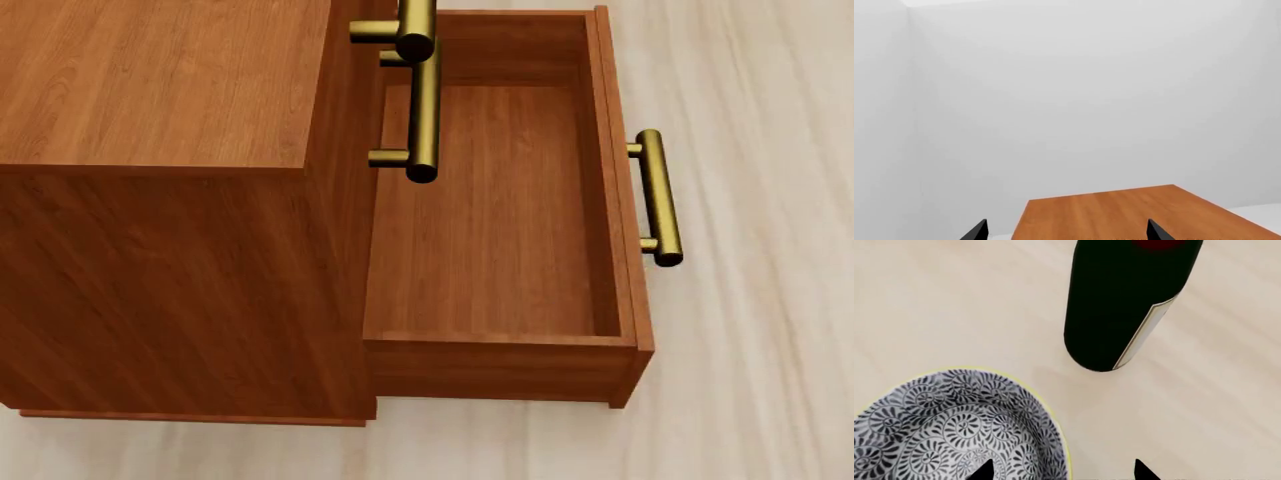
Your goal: Put the bowl in the bottom drawer of the cabinet.
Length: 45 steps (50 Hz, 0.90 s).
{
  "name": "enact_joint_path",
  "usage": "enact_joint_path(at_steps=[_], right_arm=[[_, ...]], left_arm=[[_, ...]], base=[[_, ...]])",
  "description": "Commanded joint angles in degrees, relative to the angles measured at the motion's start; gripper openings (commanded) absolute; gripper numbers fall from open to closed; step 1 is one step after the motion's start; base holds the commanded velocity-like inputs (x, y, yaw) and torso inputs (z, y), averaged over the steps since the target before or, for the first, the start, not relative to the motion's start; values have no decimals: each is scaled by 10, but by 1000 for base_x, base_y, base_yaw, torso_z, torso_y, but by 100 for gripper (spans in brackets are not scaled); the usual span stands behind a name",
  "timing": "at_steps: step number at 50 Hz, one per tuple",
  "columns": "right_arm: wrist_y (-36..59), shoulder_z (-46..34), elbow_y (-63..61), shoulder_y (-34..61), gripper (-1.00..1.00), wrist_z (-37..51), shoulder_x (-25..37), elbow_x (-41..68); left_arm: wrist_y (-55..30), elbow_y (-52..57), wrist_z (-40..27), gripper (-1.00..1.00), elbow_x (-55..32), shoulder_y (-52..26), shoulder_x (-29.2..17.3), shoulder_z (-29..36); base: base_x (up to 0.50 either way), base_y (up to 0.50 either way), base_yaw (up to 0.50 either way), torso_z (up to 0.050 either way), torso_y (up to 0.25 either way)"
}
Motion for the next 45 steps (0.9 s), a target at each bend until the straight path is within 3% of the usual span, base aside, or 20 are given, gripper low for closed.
enact_joint_path(at_steps=[1,35,36,45], right_arm=[[-9,-9,17,4,100,-11,-4,-11],[-28,-32,57,15,100,-36,-13,-32],[-29,-33,58,14,-100,-37,-12,-34],[-29,-40,60,17,-100,-39,-13,-35]], left_arm=[[2,-1,-1,100,0,1,-1,2],[10,-7,-1,100,2,5,-5,6],[10,-7,-2,100,1,5,-5,6],[11,-8,-2,100,2,4,-6,8]], base=[[0,0,0,0,0],[0,0,0,0,0],[0,0,0,0,0],[1,0,0,0,0]])
